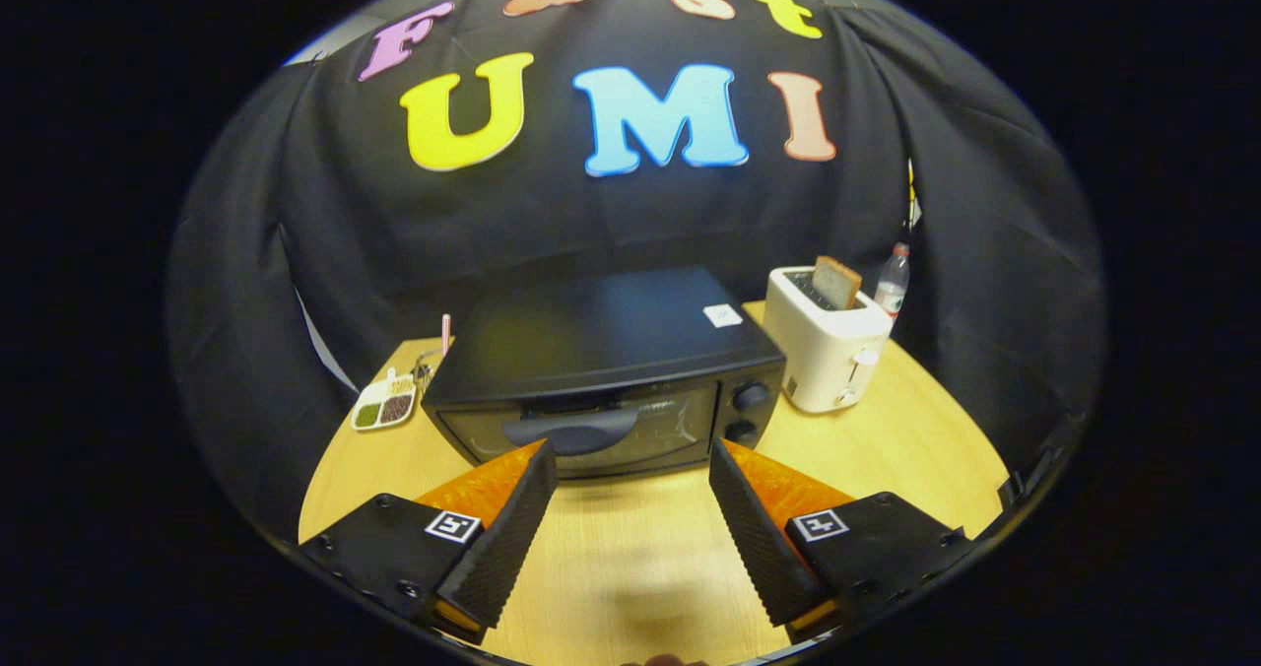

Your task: Open the toaster oven, put the food inside, and close the toaster oven door.

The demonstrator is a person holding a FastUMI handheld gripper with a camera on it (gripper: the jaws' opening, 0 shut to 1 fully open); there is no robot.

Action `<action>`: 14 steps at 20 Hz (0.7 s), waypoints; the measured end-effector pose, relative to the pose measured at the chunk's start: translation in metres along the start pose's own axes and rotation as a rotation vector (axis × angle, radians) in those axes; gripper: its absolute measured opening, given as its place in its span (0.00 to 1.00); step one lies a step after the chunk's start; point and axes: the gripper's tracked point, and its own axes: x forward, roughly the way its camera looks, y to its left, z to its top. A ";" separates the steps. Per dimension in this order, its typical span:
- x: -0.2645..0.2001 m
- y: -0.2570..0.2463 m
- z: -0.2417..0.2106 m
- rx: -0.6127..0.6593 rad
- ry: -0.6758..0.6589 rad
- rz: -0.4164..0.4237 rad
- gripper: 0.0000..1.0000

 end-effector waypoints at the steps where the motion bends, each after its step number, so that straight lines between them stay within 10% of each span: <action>1: -0.013 -0.011 0.016 -0.019 -0.051 -0.011 0.99; 14: -0.122 -0.121 0.148 -0.063 -0.392 -0.005 0.98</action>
